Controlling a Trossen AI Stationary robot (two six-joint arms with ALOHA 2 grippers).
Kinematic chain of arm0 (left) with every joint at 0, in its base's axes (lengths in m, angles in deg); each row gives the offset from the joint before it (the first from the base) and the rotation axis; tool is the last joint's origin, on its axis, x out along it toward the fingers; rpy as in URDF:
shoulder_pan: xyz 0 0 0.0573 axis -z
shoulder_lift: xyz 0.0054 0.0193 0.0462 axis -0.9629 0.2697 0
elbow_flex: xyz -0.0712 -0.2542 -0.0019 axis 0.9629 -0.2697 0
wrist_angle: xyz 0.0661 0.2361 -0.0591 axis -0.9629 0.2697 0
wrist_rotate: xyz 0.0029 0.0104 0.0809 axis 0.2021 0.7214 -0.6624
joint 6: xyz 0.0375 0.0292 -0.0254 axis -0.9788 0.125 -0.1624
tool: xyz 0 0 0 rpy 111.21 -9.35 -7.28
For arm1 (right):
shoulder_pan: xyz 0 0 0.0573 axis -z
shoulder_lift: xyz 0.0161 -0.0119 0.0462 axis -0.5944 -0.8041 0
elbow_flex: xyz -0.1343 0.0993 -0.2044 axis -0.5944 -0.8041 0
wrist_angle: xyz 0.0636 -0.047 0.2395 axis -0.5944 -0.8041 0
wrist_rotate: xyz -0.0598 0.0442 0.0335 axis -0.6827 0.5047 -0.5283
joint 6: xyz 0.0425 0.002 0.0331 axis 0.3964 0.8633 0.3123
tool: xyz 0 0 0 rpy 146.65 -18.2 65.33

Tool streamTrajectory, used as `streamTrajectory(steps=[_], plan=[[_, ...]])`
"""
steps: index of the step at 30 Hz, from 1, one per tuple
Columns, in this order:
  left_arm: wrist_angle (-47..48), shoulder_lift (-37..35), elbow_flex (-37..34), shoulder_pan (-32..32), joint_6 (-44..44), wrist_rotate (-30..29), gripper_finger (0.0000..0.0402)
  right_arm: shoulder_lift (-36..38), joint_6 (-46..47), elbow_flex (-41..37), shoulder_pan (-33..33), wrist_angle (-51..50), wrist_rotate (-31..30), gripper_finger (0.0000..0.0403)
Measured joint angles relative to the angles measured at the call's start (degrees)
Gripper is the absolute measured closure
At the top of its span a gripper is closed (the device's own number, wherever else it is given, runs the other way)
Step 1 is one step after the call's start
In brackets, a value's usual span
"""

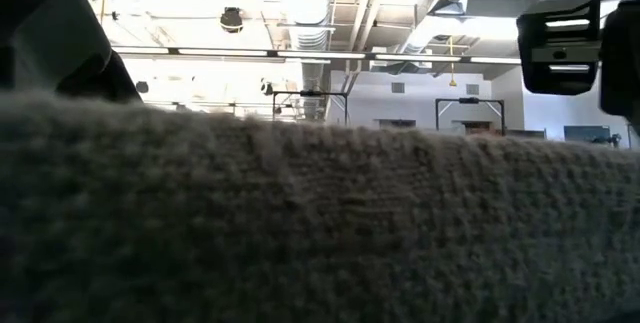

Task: Roll towel into tight, uniform cylinder
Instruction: Roll the gray towel

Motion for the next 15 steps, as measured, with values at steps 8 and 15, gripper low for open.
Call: streamTrajectory(steps=[8, 15], plan=[[0.04, 0.0, 0.0, 0.0, -0.42, 0.02, 0.0401, -0.27, -0.57, 0.0, 0.82, 0.32, -1.47, 0.0221], [0.1, 0.0, 0.0, 0.0, -0.44, 0.01, 0.0401, -1.22, -0.25, 0.0, 2.69, 0.04, -1.19, 0.0223]])
